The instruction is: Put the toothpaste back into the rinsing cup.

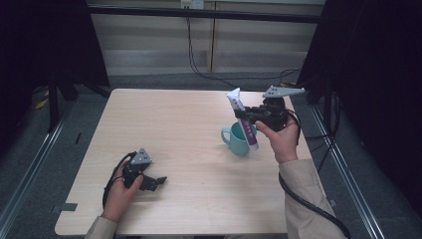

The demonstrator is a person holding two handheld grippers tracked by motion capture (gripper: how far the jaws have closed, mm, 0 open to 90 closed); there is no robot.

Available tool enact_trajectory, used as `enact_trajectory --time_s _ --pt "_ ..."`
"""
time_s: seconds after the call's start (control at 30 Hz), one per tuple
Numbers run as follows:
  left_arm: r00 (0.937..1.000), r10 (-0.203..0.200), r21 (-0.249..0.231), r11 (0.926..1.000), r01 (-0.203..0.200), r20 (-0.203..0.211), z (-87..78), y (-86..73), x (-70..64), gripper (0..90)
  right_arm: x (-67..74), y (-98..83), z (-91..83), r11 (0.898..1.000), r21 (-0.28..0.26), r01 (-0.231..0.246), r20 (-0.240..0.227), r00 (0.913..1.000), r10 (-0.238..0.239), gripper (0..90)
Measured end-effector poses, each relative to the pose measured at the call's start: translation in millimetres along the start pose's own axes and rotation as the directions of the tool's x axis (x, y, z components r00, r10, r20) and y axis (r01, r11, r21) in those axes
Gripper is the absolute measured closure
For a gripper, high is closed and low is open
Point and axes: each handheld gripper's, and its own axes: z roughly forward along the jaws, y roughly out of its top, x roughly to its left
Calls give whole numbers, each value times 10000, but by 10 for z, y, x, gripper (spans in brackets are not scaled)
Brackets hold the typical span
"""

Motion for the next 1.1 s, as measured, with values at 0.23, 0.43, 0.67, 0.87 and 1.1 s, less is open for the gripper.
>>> enact_trajectory --time_s 0.23,0.43,0.67,0.87,1.1 --pt "10000 -3 2 10000 3 -4 0 0 0 81 -40 18 27 9993 -333 -183 91 9998 186 769" --pt "10000 -6 -3 10000 6 -4 0 0 0 81 -64 57 43 9985 -487 -251 97 9996 256 769" --pt "10000 -14 -9 10000 14 -4 0 0 -1 81 -82 88 78 9979 -612 -218 223 9995 232 769" --pt "10000 -9 0 10000 9 -7 -1 0 -1 81 -119 92 109 9972 -684 -286 285 9991 306 769" --pt "10000 -2 7 10000 2 -7 -1 0 0 81 -150 110 140 9965 -776 -296 377 9988 326 769"
